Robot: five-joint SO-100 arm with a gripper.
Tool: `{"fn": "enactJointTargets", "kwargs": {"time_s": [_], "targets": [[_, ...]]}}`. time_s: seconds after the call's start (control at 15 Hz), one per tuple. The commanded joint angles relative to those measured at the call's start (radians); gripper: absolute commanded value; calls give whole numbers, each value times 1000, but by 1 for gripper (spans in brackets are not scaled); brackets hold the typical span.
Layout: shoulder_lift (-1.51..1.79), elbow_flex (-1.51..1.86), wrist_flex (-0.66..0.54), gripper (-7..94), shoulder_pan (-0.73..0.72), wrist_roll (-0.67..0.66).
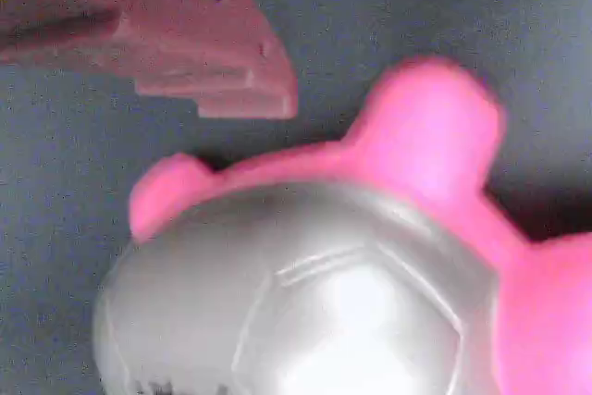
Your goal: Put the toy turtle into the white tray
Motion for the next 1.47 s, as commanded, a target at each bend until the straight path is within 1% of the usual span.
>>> {"fn": "enactJointTargets", "kwargs": {"time_s": [0.0, 0.13, 0.2, 0.27, 0.33, 0.4, 0.6, 0.73, 0.87, 1.0, 1.2, 1.4], "targets": [[28, -146, 77, 39, 2, -38], [29, -137, 78, 22, 9, -38], [34, -118, 77, 11, 14, -38], [41, -103, 77, 5, 18, -35], [48, -91, 77, 2, 25, -29], [51, -86, 77, 0, 29, -28], [52, -83, 75, 4, 38, -25], [58, -80, 72, 4, 41, -21], [66, -78, 77, 0, 46, -14], [101, -75, 114, 0, 48, 14], [225, 71, 118, 0, 48, 28], [400, 219, 71, 0, 52, 104]]}}
